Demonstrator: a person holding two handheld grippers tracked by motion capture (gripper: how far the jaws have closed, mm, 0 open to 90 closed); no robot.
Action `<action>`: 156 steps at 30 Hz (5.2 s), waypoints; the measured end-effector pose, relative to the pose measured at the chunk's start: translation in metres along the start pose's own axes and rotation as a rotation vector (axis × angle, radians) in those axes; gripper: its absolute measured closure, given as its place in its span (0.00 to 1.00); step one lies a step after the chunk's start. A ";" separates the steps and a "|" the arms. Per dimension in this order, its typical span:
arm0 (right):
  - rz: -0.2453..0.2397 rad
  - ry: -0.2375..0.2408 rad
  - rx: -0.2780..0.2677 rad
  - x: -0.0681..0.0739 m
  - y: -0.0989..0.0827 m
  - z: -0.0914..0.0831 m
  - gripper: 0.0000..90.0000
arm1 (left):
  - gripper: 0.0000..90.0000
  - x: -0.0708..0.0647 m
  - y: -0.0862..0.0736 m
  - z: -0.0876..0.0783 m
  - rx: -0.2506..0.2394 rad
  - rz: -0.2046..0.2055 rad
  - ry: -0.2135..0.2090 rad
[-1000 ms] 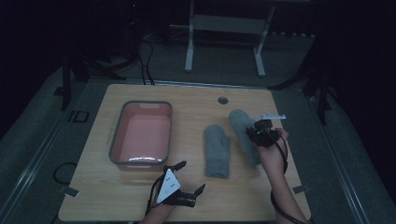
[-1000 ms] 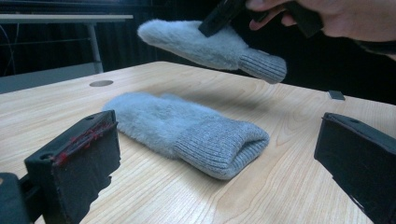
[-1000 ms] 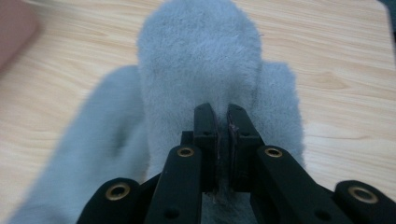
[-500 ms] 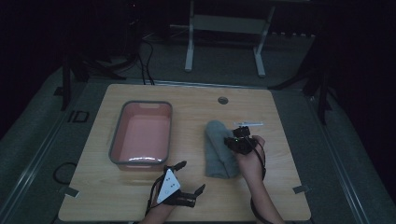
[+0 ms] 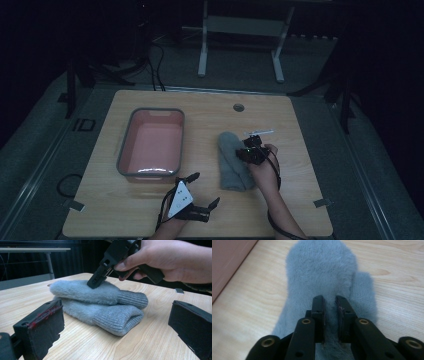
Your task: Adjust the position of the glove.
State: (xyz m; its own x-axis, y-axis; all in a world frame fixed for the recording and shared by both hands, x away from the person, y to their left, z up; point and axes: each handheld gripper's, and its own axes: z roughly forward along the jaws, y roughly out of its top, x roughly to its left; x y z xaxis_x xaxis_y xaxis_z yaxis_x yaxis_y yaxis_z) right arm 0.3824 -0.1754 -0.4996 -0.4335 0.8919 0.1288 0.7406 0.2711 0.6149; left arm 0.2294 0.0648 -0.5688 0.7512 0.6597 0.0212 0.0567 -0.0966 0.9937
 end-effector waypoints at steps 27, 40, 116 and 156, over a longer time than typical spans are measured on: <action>-0.370 0.290 -0.069 -0.020 -0.071 -0.075 0.61 | 0.00 0.000 0.000 0.000 0.001 -0.001 0.000; -0.584 0.105 -0.019 -0.007 -0.104 -0.052 0.58 | 0.00 0.000 0.000 0.000 0.002 -0.003 -0.001; -0.118 0.140 -0.153 -0.013 -0.029 -0.049 0.53 | 0.00 0.001 0.001 0.001 0.014 -0.009 0.005; 0.067 0.194 -0.124 -0.018 -0.049 -0.032 0.98 | 0.00 0.001 0.001 0.001 0.014 -0.007 0.001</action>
State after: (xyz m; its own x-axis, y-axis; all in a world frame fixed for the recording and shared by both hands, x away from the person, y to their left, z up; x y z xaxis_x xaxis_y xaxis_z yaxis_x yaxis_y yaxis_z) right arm 0.3381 -0.2165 -0.5072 -0.4846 0.8171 0.3122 0.7077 0.1564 0.6890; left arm 0.2308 0.0645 -0.5683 0.7500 0.6613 0.0146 0.0712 -0.1026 0.9922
